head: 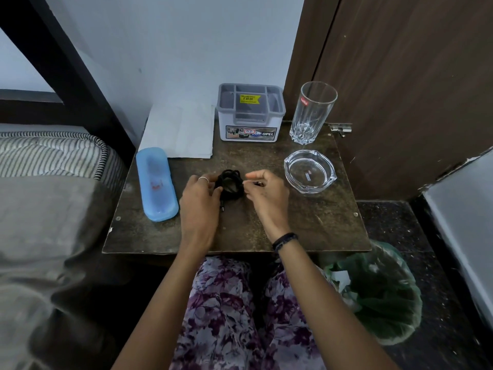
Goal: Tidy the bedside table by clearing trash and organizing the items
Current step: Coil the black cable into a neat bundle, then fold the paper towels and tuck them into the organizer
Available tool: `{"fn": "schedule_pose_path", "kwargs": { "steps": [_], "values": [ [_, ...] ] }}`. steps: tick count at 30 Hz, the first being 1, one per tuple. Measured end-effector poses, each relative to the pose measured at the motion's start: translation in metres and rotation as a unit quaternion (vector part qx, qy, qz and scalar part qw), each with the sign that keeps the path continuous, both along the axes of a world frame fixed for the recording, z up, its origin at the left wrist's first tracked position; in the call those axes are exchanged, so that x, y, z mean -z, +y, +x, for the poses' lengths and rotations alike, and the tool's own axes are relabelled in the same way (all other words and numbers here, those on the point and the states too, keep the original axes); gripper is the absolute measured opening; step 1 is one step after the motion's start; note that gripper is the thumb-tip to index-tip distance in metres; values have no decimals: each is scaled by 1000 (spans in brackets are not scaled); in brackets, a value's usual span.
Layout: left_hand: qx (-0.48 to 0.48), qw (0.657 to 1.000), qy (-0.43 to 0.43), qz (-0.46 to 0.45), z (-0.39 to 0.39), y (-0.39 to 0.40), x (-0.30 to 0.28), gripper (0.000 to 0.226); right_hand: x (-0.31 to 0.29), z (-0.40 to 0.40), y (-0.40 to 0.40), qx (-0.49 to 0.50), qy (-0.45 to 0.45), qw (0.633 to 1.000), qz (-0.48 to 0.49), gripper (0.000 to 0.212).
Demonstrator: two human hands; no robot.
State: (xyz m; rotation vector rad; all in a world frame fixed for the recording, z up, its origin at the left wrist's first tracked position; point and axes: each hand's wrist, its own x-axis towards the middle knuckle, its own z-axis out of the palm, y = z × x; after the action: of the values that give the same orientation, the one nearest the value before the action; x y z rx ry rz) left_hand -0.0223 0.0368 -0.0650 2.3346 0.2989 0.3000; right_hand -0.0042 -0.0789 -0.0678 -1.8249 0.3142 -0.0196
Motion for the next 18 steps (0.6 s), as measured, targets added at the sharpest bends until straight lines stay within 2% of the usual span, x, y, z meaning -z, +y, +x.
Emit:
{"fn": "schedule_pose_path", "kwargs": {
  "steps": [3,8,11,16,18],
  "values": [
    [-16,996,-2,88,5,10,-1,16,-3,7,20,-18,-4,1000,-14,10],
    [-36,982,8,184,17,24,-7,17,-8,17,41,-70,-7,997,-37,10],
    [-36,978,8,205,24,32,-9,20,-9,25,45,-94,7,994,-50,12],
    [-16,980,-76,183,46,51,-22,28,-21,48,44,-51,-23,996,-76,43],
    [-26,977,-72,197,66,65,-30,30,-24,63,50,-62,-17,992,-113,46]
  ]
}}
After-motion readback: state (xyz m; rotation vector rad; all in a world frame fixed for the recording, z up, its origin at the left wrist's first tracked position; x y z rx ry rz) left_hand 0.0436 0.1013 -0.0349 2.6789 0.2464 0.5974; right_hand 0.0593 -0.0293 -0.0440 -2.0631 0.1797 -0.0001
